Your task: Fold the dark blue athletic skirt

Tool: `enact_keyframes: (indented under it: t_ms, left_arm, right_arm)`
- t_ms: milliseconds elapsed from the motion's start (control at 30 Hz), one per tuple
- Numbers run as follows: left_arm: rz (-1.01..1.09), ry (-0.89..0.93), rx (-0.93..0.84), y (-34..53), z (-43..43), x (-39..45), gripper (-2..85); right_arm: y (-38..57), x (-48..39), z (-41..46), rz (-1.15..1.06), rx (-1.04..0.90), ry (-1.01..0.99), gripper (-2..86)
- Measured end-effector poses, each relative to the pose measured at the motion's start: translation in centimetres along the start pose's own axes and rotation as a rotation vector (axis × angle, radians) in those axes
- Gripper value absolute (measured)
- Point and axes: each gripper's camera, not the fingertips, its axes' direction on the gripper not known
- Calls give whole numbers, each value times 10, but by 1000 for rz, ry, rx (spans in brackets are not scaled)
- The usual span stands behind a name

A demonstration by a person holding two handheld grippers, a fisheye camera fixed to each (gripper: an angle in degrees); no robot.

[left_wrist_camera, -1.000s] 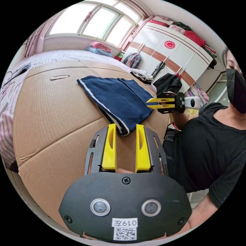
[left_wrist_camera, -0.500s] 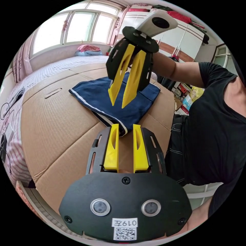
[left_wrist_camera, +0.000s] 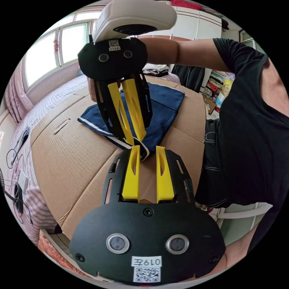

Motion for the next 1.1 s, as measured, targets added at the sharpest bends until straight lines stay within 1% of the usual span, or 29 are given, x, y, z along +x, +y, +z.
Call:
enact_keyframes:
  t_ms: [100, 267, 400, 533, 667, 833, 933, 1100]
  left_arm:
    - [18, -8, -21, -1, 4, -6, 69]
    - [61, 26, -56, -10, 15, -21, 56]
    - [21, 88, -82, -11, 20, -37, 32]
    - [-159, 191, -101, -1, 29, -65, 20]
    - [-360, 283, -114, 10, 39, -91, 17]
    - [-488, 316, -70, 25, 44, -108, 15]
    - [-537, 317, -51, 33, 48, -113, 14]
    - [-638, 325, -24, 46, 52, -123, 14]
  right_arm:
    - [3, 13, 1, 6, 6, -31, 8]
    - [13, 28, 0, 30, 22, 23, -2]
    - [16, 33, 7, 47, 15, 40, -2]
    - [22, 35, 17, 83, 37, 109, 5]
    - [41, 36, 21, 163, 79, 168, 32]
    - [79, 42, 23, 282, 130, 177, 49]
    - [85, 42, 37, 300, 68, 239, 40]
    - [82, 40, 58, 297, 21, 245, 18]
